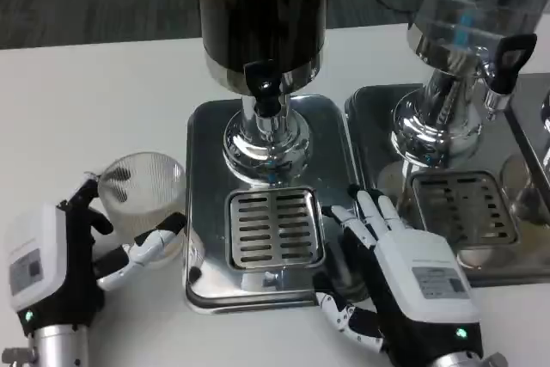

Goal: Grasp the cup under the faucet to collect the drink, then remove the cup.

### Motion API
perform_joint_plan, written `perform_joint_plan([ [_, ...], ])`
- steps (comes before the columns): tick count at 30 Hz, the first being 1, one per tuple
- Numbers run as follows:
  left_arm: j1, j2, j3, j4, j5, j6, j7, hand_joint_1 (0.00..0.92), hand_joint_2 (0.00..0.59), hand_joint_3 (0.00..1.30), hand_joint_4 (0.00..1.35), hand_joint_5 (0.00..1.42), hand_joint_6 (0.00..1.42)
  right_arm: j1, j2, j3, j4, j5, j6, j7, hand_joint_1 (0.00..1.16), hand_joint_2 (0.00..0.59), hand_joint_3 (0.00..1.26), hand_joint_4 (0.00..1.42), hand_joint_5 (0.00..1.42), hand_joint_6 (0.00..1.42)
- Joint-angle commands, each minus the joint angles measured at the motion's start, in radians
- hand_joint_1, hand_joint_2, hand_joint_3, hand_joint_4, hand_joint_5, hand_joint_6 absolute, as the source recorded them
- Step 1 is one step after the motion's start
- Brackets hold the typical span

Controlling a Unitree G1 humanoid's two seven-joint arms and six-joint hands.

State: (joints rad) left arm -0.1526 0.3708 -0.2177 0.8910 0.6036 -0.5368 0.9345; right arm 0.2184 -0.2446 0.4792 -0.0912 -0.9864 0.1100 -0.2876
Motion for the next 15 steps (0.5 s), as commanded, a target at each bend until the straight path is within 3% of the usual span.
perform_joint_plan([
  [1, 0.003, -0.002, -0.009, -0.005, 0.024, -0.015, 0.051, 0.452, 0.111, 0.54, 0.62, 0.84, 1.03, 0.002, -0.001, -0.003, -0.012, 0.003, -0.001, 0.004, 0.57, 0.391, 0.17, 0.00, 0.00, 0.20],
  [10, 0.004, -0.002, -0.006, -0.010, 0.046, -0.015, 0.092, 0.600, 0.080, 0.56, 0.64, 0.83, 1.06, -0.001, -0.002, -0.007, -0.007, 0.010, -0.003, 0.000, 0.56, 0.388, 0.17, 0.00, 0.00, 0.20],
  [15, 0.004, 0.002, -0.008, -0.011, 0.052, -0.016, 0.111, 0.622, 0.070, 0.56, 0.65, 0.83, 1.07, -0.002, 0.000, -0.006, -0.007, 0.011, -0.001, 0.002, 0.55, 0.388, 0.17, 0.00, 0.00, 0.20],
])
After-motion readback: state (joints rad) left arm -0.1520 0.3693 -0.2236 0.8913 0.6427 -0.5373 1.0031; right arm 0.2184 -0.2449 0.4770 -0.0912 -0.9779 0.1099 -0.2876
